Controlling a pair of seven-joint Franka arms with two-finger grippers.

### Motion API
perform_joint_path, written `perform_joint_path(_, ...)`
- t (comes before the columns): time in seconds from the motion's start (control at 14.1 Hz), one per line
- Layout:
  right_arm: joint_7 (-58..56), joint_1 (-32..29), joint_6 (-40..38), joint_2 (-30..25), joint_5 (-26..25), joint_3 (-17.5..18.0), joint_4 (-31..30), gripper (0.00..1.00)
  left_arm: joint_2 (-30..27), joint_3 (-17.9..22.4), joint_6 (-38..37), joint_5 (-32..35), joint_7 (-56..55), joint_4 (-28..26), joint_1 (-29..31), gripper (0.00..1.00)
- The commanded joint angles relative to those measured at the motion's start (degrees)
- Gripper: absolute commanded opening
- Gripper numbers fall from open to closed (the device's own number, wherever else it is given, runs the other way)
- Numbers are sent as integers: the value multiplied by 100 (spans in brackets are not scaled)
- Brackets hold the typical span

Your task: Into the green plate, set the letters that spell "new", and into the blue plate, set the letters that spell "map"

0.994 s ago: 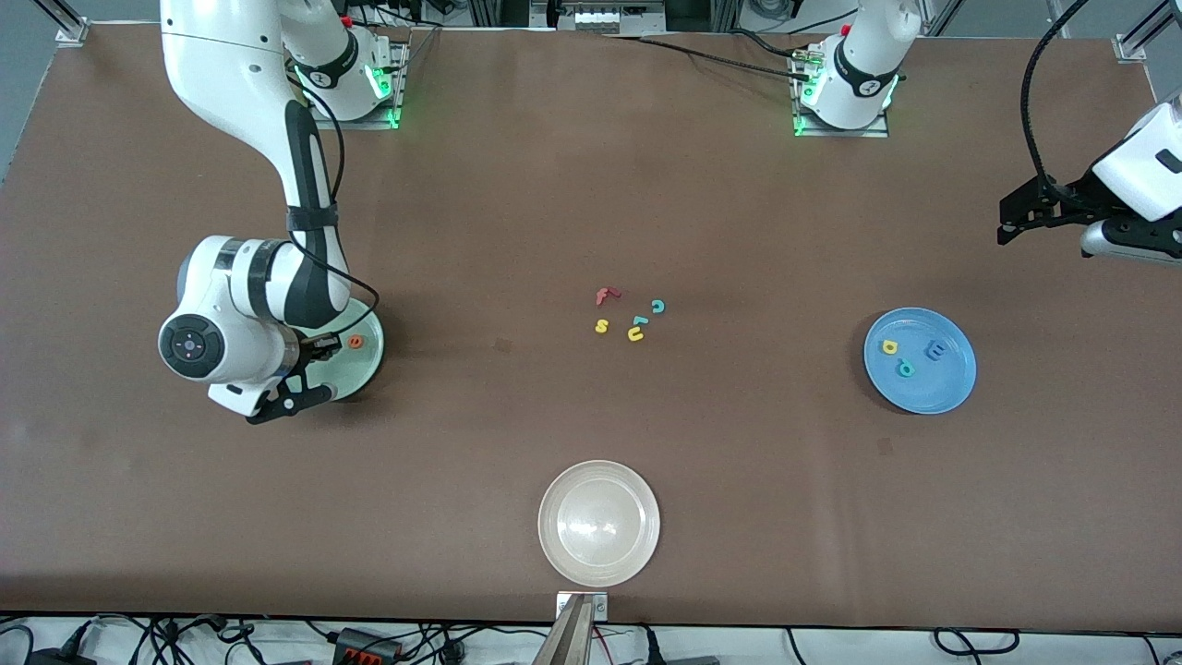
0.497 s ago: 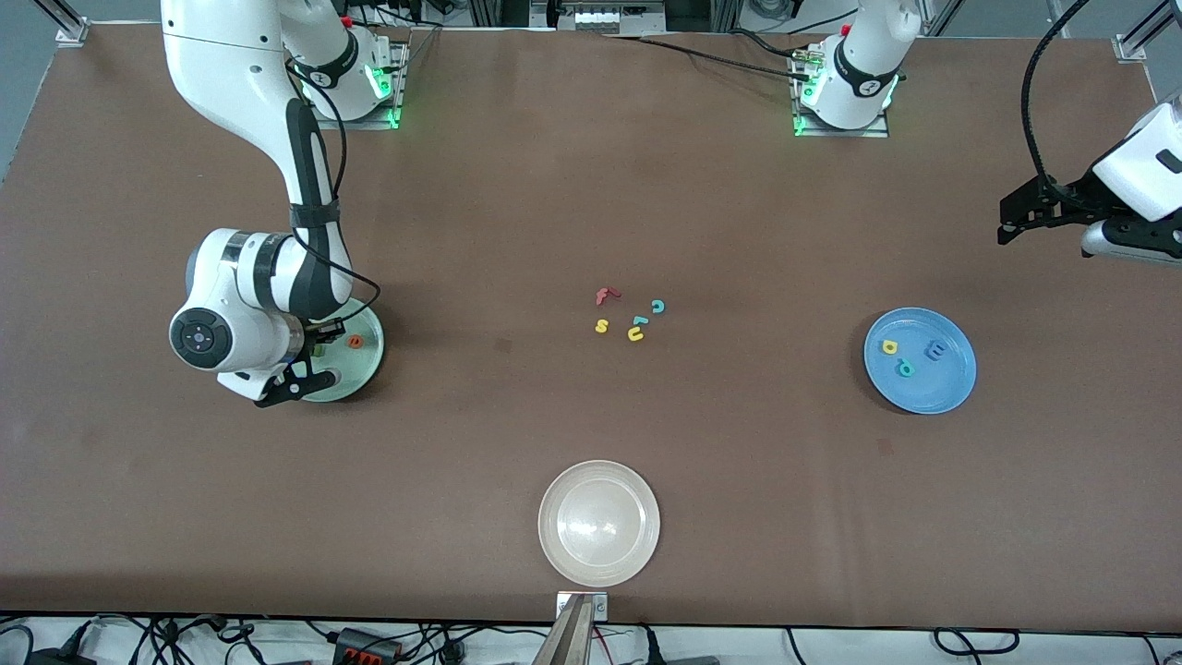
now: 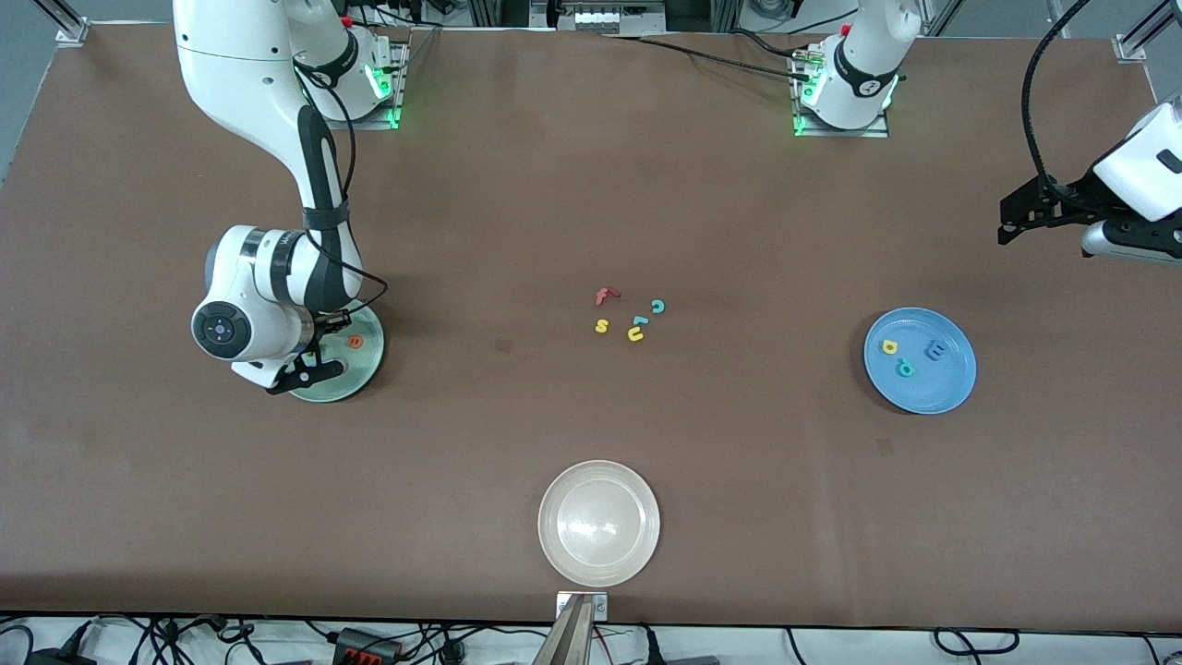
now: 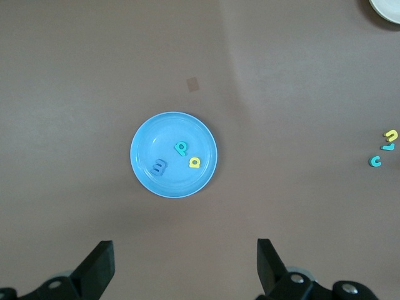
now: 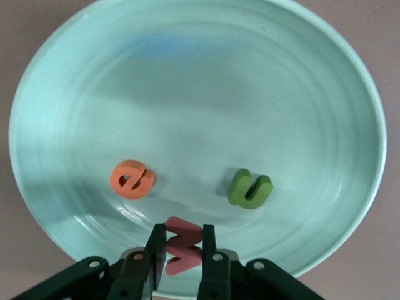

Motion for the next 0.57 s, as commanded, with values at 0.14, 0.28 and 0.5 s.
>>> perform_joint_path(0.14,-17,26,66,-97,40,-23,-69,100,-98,71,-3,-116,-32,-74,-68,100)
perform_joint_path(0.28,62,-8,-31,-254,58,-84,167,100,-98,71,-3,-116,-32,-74,-68,100)
perform_joint_path(0.5,89,8,-636,-474,67,-434,641,100,-98,71,-3,-116,-32,-74,-68,100)
